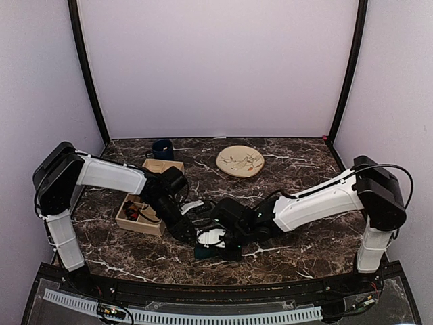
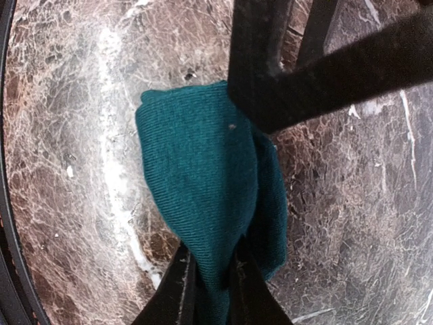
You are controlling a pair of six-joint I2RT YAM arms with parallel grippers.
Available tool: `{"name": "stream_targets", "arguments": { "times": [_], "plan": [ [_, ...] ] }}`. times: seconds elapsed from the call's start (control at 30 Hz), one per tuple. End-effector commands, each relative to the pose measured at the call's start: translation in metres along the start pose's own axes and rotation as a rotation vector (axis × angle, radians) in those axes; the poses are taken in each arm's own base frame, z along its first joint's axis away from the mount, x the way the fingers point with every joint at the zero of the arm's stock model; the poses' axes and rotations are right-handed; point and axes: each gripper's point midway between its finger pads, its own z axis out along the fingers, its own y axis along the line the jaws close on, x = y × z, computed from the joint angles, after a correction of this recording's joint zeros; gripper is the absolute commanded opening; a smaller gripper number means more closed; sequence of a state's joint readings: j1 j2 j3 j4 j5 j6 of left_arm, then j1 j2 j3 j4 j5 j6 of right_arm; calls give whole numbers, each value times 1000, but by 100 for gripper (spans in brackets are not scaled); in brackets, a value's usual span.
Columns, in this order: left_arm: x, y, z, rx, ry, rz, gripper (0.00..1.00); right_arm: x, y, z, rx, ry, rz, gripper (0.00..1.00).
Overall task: Roll the socks
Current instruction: Roll the sock at the center of the board, then pick up the sock from the center of the board.
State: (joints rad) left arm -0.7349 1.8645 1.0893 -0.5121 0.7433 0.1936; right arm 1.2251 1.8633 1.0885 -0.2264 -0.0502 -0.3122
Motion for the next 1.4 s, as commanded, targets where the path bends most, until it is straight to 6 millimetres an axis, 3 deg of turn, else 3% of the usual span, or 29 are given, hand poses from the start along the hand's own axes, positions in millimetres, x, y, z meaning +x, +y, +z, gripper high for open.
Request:
{"name": "stream_targets", "arguments": {
  "times": [0.0, 0.47, 0.6, 1.17, 1.37],
  "plan": [
    [-9, 1, -17, -83, -76, 55, 48, 26, 20, 12, -137, 91, 87, 9],
    [-12, -8, -41, -215, -221, 142, 49, 25, 17, 11, -232, 93, 219, 9],
    [-7, -15, -37, -239, -210, 172, 49, 15, 10, 6, -266, 62, 268, 9],
    [9, -51, -18, -201, -197, 271, 50, 16, 5, 4, -372, 34, 405, 9],
    [11, -54, -10, -232, -200, 294, 51, 14, 6, 3, -390, 28, 414, 9]
  ]
}}
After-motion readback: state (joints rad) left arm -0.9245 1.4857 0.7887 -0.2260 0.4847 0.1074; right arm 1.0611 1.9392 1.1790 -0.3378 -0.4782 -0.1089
